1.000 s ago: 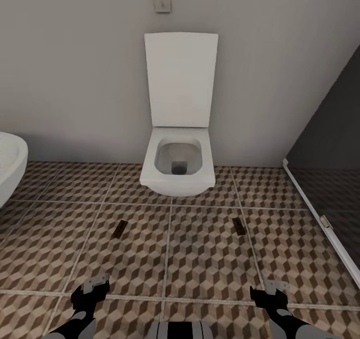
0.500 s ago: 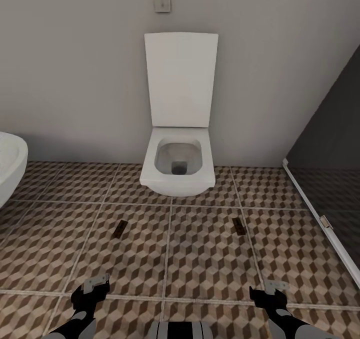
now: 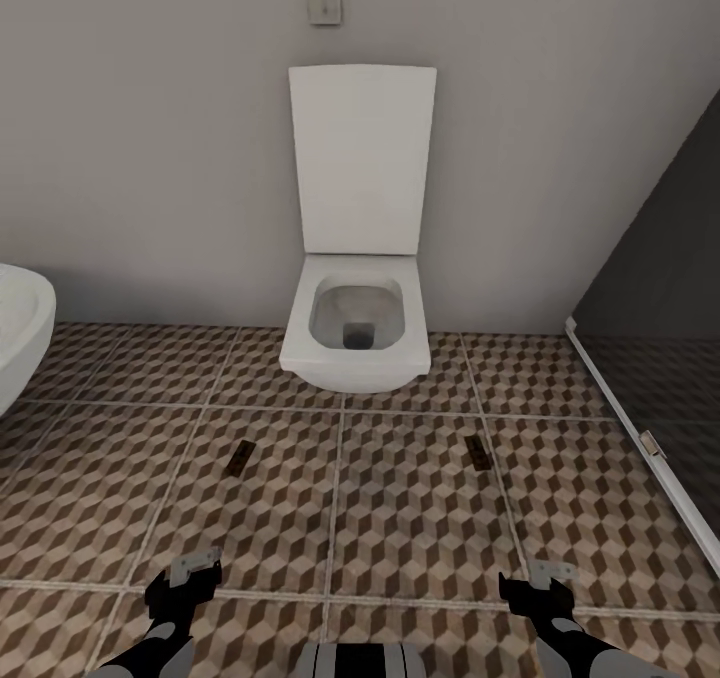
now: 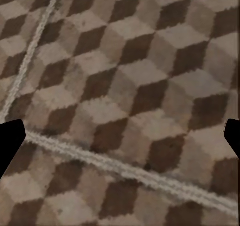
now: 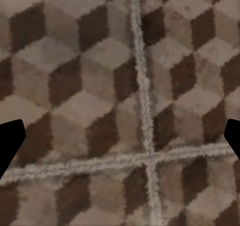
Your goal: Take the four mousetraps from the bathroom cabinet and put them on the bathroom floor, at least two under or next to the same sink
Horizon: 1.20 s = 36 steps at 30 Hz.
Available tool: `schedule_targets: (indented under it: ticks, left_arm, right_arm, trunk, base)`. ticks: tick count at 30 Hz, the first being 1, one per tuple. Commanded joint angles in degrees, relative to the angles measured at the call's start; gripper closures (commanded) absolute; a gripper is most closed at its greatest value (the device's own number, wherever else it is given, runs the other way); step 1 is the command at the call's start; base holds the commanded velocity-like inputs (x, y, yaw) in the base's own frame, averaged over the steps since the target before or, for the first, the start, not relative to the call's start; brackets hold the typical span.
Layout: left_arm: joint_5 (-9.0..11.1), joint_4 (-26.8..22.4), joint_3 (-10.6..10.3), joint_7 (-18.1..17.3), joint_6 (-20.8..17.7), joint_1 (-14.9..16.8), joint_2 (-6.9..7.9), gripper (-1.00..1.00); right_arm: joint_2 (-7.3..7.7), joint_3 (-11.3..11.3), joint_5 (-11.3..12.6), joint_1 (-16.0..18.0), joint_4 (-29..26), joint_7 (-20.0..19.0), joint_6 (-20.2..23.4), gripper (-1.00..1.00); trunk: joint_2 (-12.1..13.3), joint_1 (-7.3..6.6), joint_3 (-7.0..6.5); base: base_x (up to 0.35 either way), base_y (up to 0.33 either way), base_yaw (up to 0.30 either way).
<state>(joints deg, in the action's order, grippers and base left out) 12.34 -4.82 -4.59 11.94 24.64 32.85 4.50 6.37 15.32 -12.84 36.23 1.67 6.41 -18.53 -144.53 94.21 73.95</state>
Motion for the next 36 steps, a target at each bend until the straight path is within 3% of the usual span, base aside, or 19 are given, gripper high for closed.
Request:
schedule_targets:
  ticks: [1, 36]
  left_arm:
    - [0.4, 0.04, -0.48, 0.21, 0.15, 0.03, -0.07, -1.0]
    - [0.4, 0.07, -0.42, 0.26, 0.15, 0.03, -0.29, -1.0]
  right_arm:
    - [0.02, 0.41, -0.61, 0.07, 0.18, 0.26, -0.28, -1.0]
    - [0.04, 0.39, -0.61, 0.07, 0.18, 0.26, -0.28, -1.0]
  trunk:
    - [-0.02, -0.01, 0.04]
    - [0.44, -0.89, -7.49]
  base:
    - [0.0, 0.0, 0.0]
    - [0.0, 0.0, 0.0]
